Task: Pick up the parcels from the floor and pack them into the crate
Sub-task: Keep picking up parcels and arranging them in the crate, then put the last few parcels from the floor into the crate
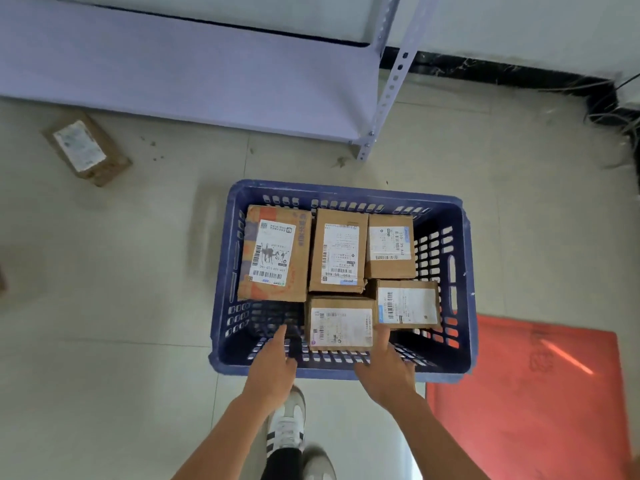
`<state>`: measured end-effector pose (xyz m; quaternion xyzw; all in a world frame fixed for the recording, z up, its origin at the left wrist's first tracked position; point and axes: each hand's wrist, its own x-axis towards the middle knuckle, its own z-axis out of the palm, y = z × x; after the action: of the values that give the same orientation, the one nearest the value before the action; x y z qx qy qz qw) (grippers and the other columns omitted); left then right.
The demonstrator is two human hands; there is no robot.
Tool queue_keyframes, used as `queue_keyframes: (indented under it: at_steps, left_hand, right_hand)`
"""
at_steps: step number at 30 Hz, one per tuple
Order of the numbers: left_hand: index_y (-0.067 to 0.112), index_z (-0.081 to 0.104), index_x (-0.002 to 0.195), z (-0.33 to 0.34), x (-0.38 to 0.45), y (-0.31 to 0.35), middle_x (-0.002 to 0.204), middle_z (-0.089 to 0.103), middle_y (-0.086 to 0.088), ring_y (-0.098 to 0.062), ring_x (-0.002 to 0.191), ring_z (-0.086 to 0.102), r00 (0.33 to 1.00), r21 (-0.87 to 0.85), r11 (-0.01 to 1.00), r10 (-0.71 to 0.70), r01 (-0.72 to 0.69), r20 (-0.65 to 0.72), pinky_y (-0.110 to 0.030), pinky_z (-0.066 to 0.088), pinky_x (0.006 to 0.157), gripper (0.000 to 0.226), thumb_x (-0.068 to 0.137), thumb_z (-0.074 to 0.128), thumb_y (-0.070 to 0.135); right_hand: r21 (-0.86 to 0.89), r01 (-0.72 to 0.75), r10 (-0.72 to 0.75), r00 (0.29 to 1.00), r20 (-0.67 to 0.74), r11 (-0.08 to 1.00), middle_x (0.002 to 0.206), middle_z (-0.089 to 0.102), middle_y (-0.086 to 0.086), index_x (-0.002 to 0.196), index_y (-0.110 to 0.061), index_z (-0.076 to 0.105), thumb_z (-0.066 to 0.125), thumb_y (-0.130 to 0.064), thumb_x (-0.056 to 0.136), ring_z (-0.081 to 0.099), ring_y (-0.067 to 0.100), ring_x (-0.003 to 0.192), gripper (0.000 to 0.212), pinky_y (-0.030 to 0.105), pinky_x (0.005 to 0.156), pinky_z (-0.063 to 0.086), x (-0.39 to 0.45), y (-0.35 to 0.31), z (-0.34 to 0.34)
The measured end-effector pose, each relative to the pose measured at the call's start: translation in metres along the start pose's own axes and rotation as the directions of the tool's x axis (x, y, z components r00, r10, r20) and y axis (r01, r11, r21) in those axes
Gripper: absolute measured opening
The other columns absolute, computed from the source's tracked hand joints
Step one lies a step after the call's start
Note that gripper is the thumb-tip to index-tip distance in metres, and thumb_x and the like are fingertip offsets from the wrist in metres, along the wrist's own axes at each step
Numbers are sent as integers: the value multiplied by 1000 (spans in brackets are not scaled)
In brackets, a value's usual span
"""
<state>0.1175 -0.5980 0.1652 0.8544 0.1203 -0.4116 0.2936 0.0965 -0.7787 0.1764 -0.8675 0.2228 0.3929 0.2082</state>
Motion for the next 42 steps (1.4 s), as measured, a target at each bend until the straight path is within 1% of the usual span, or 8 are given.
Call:
queue_keyframes:
  at_steps: [10, 15, 21, 26, 28, 31, 34, 42]
  left_hand:
    - [16, 18, 147, -117, -135, -52, 150, 33, -6, -20, 136, 35, 979, -186, 974, -156, 130, -134, -28, 28, 111, 60, 92, 41, 7]
    - [14, 20, 146, -181, -166, -89, 147, 37, -10, -25, 125, 47, 953, -305, 940, -224, 155, -205, -30, 37, 104, 58, 93, 41, 8]
    - [14, 26, 143, -271, -141, -170, 140, 44, -14, -26, 116, 51, 930, -398, 906, -261, 143, -260, -31, 42, 92, 54, 92, 43, 8]
    - [14, 26, 142, -364, -83, -252, 136, 48, -13, -25, 116, 53, 936, -351, 926, -239, 141, -256, -29, 40, 93, 55, 91, 43, 8]
    - [15, 25, 144, -397, -60, -277, 139, 46, -10, -22, 120, 49, 950, -319, 940, -200, 117, -241, -26, 37, 96, 57, 90, 43, 8]
    - [18, 22, 145, -437, -24, -312, 144, 40, -6, -19, 131, 40, 965, -264, 962, -135, 73, -225, -24, 31, 104, 59, 90, 42, 9]
    - [18, 21, 145, -462, 18, -342, 145, 39, -6, -20, 131, 41, 966, -254, 964, -138, 80, -220, -26, 32, 104, 58, 91, 41, 8]
    - [18, 27, 143, -450, 176, -372, 144, 41, -8, -31, 115, 55, 971, -359, 933, -109, 26, -213, -35, 47, 92, 59, 87, 43, 6]
  right_hand:
    - [58, 234, -236, 971, 27, 971, 112, 55, 1, 134, -25, 15, 53, -19, 86, 56, 21, 101, 61, 37, 92, 44, -130, -121, -23]
    - [45, 390, -393, 915, 91, 920, 109, 51, 0, 136, -25, 13, 56, -17, 85, 58, 20, 98, 68, 38, 88, 51, -171, -200, -27]
    - [39, 454, -456, 889, 54, 890, 97, 46, 2, 134, -22, 17, 55, -13, 84, 53, 21, 79, 63, 34, 70, 46, -161, -318, -4]
    - [199, 363, -382, 922, 62, 910, 82, 45, -3, 137, -27, 12, 55, -10, 84, 45, 11, 53, 70, 22, 48, 39, -123, -433, 43]
    - [260, 313, -338, 940, 54, 913, 93, 57, 7, 139, -26, 10, 56, -9, 84, 43, 13, 50, 74, 19, 44, 37, -105, -474, 59]
    - [327, 242, -273, 961, 51, 914, 131, 48, 27, 141, -27, 9, 60, -12, 84, 60, 29, 88, 78, 32, 70, 51, -75, -523, 82]
    - [398, 193, -238, 969, 65, 897, 143, 37, 18, 142, -27, 10, 65, -15, 82, 42, 29, 126, 82, 30, 92, 37, -37, -557, 107]
    - [389, 165, -188, 982, 21, 906, 148, 33, 16, 146, -20, 12, 67, -29, 83, 35, 27, 136, 85, 31, 102, 33, 115, -608, 159]
